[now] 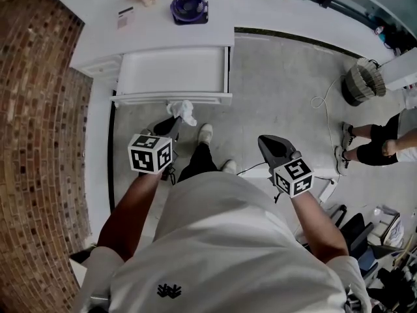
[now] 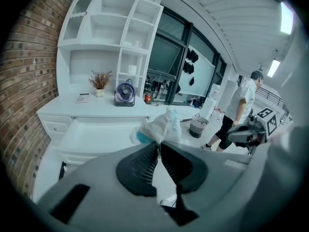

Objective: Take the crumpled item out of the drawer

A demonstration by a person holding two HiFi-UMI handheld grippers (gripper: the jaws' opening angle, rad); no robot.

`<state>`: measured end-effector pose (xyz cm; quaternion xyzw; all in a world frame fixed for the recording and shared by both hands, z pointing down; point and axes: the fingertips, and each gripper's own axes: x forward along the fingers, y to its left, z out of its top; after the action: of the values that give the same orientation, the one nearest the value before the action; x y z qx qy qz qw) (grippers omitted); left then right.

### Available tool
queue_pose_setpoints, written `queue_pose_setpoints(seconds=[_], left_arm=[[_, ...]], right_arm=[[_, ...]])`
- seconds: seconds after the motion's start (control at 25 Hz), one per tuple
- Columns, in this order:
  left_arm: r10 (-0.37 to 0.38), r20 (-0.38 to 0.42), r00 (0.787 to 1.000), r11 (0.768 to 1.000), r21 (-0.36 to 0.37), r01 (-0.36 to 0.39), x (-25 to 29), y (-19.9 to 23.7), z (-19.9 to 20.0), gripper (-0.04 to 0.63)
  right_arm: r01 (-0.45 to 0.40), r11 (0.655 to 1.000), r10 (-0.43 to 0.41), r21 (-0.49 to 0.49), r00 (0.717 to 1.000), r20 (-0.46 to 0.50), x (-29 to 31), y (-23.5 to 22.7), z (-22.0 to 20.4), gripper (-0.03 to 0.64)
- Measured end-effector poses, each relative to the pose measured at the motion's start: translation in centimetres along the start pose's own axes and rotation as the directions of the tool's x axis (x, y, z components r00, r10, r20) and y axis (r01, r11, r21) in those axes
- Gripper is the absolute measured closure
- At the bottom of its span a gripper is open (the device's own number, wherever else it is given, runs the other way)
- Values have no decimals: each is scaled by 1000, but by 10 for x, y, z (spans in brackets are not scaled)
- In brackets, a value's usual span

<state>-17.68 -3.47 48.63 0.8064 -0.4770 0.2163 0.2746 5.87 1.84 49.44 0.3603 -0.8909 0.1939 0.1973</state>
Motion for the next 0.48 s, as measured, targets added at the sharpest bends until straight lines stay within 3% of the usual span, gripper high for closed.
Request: queue_pose_setpoints(seconds=[0.48], left_arm=[[2, 3, 1000, 1000, 7, -2, -11, -5, -8, 565]], right_arm=[[5, 1000, -5, -7, 1000, 2, -4, 0, 0, 604]])
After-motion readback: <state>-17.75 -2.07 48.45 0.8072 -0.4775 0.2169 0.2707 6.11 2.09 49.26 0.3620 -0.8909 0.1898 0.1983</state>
